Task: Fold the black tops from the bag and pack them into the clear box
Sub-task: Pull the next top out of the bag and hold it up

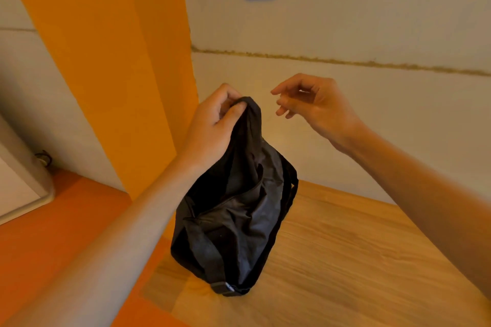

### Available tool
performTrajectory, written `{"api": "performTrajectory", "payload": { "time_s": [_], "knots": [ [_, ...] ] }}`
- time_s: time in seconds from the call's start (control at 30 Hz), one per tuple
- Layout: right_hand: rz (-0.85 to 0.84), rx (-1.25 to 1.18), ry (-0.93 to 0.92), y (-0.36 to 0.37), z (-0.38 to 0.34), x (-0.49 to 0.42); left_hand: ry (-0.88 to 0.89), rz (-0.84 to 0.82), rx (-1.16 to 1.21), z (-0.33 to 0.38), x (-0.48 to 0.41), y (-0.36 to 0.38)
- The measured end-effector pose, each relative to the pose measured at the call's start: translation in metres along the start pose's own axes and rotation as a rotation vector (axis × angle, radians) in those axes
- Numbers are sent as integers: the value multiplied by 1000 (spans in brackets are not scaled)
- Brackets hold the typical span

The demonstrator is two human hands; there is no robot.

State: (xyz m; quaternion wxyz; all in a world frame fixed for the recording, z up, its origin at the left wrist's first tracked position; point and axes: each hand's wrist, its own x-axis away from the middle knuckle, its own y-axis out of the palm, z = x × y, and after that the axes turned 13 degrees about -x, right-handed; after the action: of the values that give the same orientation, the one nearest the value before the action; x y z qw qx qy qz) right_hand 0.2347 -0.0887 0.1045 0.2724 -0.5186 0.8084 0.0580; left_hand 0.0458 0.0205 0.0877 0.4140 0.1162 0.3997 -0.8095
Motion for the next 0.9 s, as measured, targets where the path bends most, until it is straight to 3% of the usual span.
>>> {"api": "performTrajectory", "payload": {
  "time_s": [0.1, 0.17, 0.3, 0.53, 0.77, 0.9],
  "knots": [
    [-151, 103, 98, 8, -7, 9, 33, -42, 8, 12, -8, -2],
    [-167, 178, 93, 15, -9, 14, 12, -29, 25, 20, -11, -3],
    [16, 401, 26, 18, -7, 25, -62, 1, 118, 45, -11, -11],
    [224, 262, -107, -19, -48, 28, 7, 70, 163, 94, -24, -33],
    [324, 408, -268, -76, -138, 19, 128, 180, 146, 152, -47, -24],
    [350, 469, -287, -98, -181, 15, 107, 109, 193, 183, -53, -8]
  ]
}}
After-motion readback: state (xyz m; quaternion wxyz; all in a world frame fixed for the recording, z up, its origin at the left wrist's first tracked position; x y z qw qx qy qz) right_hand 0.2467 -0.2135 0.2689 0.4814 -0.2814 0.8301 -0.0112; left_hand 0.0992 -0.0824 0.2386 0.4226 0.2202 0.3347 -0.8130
